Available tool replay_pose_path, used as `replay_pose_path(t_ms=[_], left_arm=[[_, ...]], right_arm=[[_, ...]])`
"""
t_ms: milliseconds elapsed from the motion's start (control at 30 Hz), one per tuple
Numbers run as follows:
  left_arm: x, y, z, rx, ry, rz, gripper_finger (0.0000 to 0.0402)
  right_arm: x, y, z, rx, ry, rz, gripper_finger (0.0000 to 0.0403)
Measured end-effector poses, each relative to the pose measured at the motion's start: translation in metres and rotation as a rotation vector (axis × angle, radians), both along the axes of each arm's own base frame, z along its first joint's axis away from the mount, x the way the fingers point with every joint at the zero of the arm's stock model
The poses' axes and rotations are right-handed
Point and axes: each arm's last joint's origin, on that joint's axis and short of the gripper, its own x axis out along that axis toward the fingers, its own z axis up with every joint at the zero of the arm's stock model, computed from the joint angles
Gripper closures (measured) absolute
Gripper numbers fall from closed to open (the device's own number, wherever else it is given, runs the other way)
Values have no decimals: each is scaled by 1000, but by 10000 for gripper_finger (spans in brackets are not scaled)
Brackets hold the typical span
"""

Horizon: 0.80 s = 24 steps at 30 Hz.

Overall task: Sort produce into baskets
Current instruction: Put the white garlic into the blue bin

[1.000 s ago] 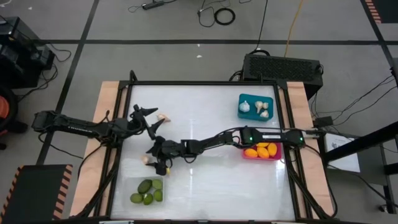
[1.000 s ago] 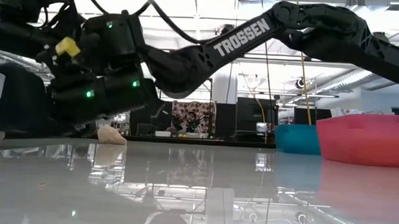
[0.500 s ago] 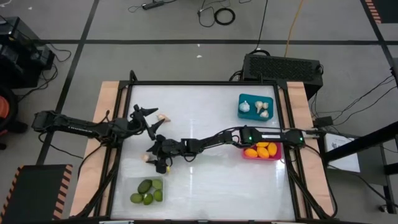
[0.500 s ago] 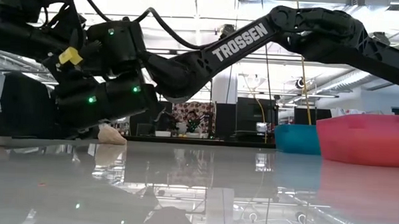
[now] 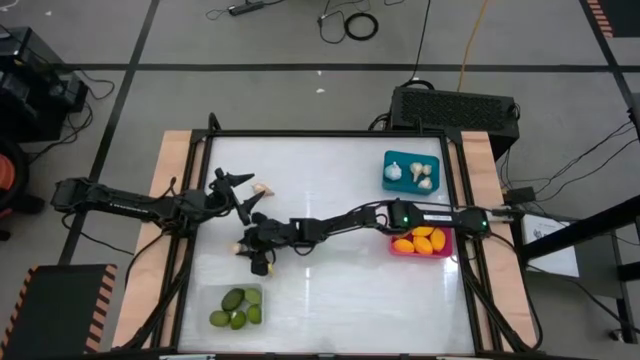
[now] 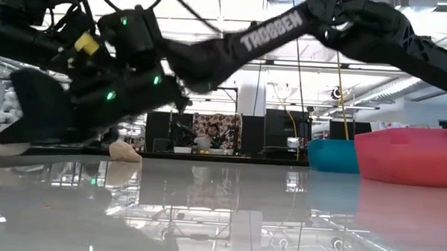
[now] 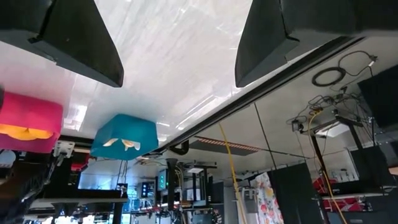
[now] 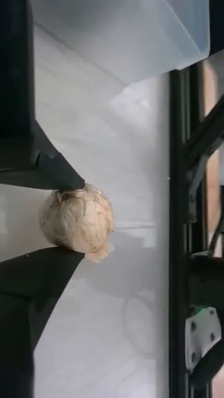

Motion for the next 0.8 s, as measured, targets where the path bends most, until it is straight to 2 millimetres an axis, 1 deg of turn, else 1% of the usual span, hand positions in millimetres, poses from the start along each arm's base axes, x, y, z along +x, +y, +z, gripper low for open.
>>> replay_pose_path(t_ms=[133,300,433,667,800], left_arm=[[0,0,0,7,3,5,89],[-1,1,-1,28,25,35,89],[-1,1,-1,27,28,41,89],[-1,1,-1,24,28,34,89],[-1,1,-1,23,28,30,89]], right_arm=[[-9,-3,24,-48,142,14,267],[-29,-7,49,-123,353,55,264],[-45,-13,78,-129,459,56,264],[-82,-39,134,-180,613,58,264],[-108,-62,164,-227,721,-18,264]])
